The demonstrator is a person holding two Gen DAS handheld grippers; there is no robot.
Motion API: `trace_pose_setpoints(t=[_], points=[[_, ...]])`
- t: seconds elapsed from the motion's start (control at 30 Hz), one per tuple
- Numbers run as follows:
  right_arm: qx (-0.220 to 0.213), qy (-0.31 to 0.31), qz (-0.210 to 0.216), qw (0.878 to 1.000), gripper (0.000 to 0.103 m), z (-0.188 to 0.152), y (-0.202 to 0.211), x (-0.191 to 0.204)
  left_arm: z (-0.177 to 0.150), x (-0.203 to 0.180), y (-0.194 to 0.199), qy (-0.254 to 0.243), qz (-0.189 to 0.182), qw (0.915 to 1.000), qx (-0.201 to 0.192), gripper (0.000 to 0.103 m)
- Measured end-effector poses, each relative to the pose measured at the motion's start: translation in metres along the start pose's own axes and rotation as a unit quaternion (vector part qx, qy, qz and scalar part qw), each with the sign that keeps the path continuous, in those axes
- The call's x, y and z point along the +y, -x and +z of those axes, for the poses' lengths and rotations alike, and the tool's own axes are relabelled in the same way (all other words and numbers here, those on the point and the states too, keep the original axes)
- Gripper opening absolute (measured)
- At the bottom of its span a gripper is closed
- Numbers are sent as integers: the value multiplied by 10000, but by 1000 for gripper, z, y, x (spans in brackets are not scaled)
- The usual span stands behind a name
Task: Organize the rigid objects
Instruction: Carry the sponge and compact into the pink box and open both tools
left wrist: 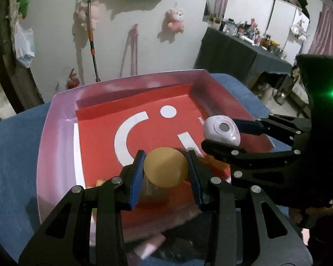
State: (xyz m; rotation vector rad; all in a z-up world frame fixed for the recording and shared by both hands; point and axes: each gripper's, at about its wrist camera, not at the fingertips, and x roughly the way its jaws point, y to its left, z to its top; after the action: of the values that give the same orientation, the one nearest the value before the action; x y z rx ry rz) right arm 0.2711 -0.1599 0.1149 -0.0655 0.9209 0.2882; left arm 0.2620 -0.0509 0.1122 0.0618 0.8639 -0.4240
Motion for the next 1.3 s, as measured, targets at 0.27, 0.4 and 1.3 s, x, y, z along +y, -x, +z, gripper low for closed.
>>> trace_pose_setpoints(t=[0.27, 0.4, 1.3], points=[[484, -35, -94, 9988, 57, 15, -38, -12, 13, 20, -43, 176, -51, 9990, 419, 35], [666, 127, -160, 9976, 57, 18, -49, -10, 18, 28, -61, 221, -174, 9975, 643, 35], [1220, 387, -357, 9911, 57, 21, -79, -8, 19, 40, -95, 307, -364, 9917, 1193, 36]])
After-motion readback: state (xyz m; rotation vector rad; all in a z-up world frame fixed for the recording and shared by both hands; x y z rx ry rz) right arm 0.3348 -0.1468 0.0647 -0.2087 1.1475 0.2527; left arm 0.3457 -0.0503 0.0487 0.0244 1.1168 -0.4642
